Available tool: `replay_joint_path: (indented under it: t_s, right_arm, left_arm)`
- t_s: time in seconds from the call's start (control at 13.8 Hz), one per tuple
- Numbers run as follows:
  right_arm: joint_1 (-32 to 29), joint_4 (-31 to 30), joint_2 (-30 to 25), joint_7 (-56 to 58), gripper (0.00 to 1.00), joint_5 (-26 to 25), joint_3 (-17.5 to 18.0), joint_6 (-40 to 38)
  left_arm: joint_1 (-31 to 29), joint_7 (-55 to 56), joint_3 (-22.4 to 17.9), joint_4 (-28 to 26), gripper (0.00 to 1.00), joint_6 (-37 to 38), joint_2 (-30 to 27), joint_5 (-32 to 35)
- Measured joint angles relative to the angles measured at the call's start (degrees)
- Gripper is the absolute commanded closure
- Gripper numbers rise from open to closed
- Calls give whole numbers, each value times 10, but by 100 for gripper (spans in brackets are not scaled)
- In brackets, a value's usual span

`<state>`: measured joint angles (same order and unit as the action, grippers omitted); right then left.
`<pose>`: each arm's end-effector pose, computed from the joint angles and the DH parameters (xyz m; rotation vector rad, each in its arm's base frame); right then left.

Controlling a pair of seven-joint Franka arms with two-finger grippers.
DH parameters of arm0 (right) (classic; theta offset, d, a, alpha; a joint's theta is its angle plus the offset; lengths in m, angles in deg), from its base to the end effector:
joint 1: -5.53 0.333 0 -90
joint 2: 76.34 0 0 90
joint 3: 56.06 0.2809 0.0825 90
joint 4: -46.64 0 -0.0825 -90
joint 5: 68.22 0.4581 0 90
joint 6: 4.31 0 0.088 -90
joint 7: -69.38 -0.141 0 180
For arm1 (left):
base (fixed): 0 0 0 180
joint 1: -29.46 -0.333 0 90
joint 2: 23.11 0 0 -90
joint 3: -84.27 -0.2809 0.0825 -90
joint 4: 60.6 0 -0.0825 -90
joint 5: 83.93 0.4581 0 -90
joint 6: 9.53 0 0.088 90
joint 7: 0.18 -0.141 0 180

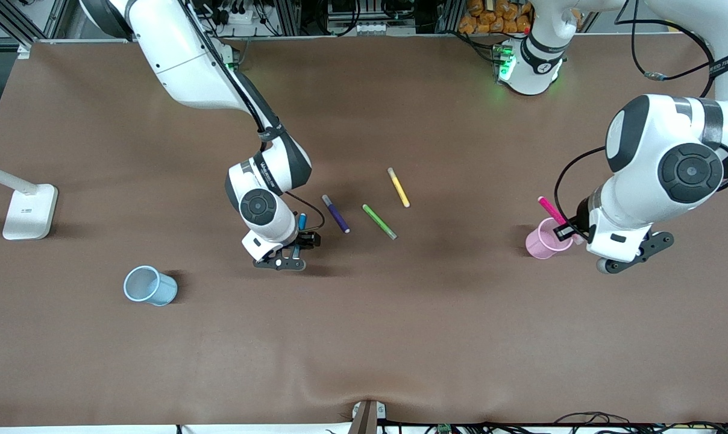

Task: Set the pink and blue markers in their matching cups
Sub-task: 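Carry the pink marker over the pink cup with the left gripper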

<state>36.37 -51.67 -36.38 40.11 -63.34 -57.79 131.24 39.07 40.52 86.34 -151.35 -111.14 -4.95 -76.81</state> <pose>0.6028 0.3388 0.0636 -3.1279 0.0914 0.0934 0.6846 -0.1248 0.3536 -2.9027 -0.7023 0.0987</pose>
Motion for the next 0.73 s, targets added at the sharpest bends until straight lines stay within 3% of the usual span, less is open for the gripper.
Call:
replay_joint_path:
  t_s: [0.44, 0.73]
  right_arm:
    - [-1, 0, 0, 0, 6, 0, -2, 18]
    - [-2, 0, 1, 0, 32, 0, -3, 20]
  left_arm:
    - [-15, 79, -10, -1, 100, -3, 17, 15]
    - [-14, 151, -9, -1, 100, -4, 36, 34]
